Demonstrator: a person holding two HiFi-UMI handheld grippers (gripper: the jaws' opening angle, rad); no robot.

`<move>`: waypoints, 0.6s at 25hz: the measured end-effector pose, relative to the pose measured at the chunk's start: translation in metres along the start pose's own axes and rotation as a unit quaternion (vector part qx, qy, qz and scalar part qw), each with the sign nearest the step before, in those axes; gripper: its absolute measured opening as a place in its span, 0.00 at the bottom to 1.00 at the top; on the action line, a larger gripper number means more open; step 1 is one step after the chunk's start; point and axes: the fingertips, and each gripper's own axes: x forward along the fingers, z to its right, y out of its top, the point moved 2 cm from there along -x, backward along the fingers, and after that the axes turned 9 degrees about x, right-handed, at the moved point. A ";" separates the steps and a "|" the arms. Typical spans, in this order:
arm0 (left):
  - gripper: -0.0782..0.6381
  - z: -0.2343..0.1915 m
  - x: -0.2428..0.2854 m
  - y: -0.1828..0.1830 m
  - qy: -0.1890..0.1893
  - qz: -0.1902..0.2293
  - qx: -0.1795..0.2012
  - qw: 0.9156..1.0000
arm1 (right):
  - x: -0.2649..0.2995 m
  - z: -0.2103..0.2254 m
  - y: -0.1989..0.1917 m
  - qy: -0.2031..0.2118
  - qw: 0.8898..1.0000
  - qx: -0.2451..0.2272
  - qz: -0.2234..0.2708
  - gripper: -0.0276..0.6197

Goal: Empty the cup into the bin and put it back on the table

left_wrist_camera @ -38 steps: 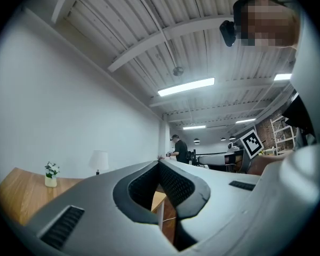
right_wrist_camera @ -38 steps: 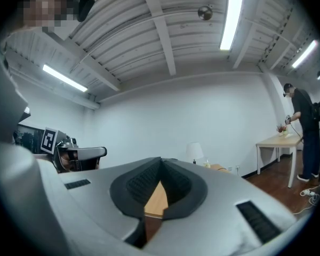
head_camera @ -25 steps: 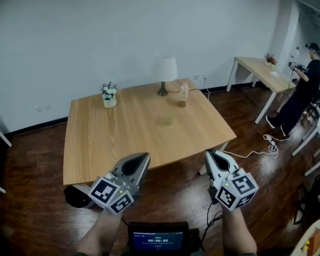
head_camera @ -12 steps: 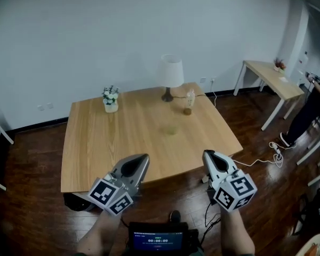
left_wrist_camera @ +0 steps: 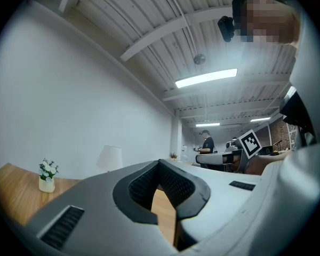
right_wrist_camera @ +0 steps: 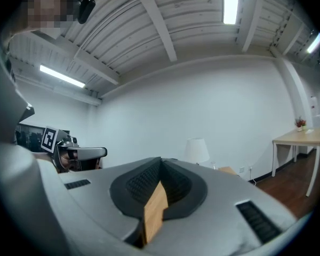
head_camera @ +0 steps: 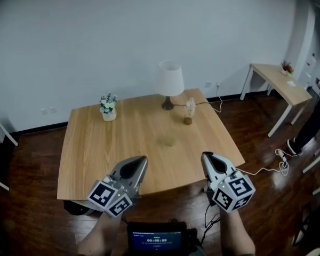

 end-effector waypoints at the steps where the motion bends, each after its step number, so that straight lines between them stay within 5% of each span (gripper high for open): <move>1: 0.10 -0.002 0.005 -0.001 0.005 -0.001 0.001 1.000 | 0.004 0.004 0.001 0.008 1.000 0.000 0.000 0.05; 15: 0.10 0.003 0.070 -0.018 0.023 -0.032 0.017 0.999 | 0.053 0.063 0.021 0.066 0.998 0.012 -0.009 0.05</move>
